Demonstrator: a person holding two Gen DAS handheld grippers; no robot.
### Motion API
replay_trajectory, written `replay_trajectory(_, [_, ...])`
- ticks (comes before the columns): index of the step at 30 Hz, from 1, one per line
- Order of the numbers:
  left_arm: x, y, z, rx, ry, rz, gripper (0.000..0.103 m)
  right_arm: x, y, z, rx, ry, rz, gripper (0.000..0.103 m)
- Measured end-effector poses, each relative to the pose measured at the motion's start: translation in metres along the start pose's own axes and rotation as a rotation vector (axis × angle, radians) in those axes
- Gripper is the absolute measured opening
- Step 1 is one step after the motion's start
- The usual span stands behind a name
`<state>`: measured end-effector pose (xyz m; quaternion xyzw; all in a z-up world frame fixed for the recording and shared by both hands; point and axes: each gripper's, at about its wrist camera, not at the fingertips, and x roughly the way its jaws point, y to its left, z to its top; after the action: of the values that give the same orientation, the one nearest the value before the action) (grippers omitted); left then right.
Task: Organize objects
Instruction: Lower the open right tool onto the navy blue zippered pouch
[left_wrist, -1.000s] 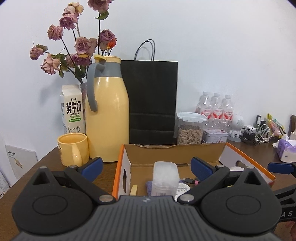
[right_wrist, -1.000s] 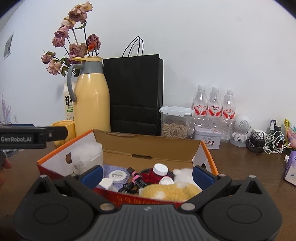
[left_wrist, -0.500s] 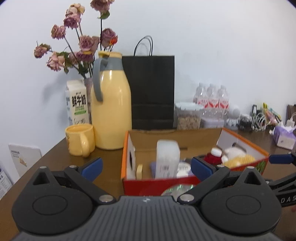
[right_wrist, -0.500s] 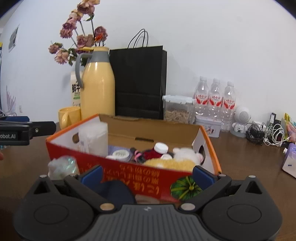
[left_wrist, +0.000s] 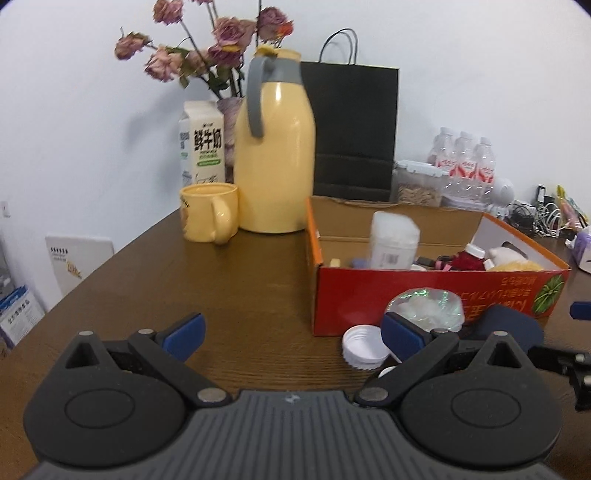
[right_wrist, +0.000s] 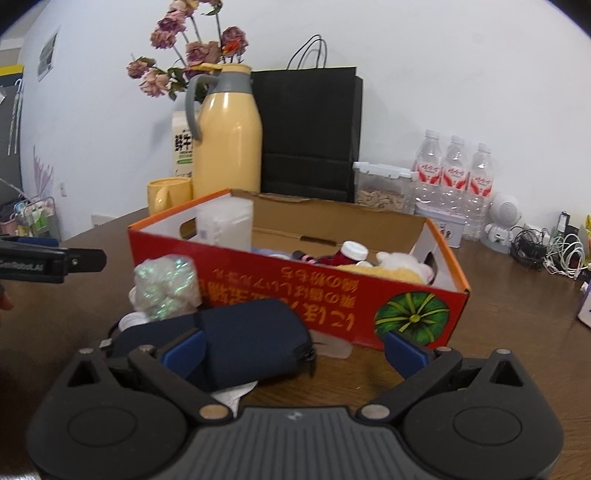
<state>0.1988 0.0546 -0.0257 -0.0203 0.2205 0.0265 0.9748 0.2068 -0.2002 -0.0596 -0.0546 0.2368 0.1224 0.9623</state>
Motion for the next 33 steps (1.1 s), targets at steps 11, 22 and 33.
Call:
replay_trajectory(11, [-0.001,0.007,0.001,-0.037,-0.007,-0.003,0.103,0.002,0.022,0.005,0.119,0.047,-0.013,0.103])
replay_trajectory(22, [-0.007,0.015,0.002,-0.086,-0.017,-0.015,0.103,0.032,0.049,0.013,0.277,0.154,-0.104,0.103])
replay_trajectory(33, [-0.008,0.020,0.002,-0.105,-0.018,-0.012,0.103,0.022,0.021,0.011,0.131,0.184,0.071,0.082])
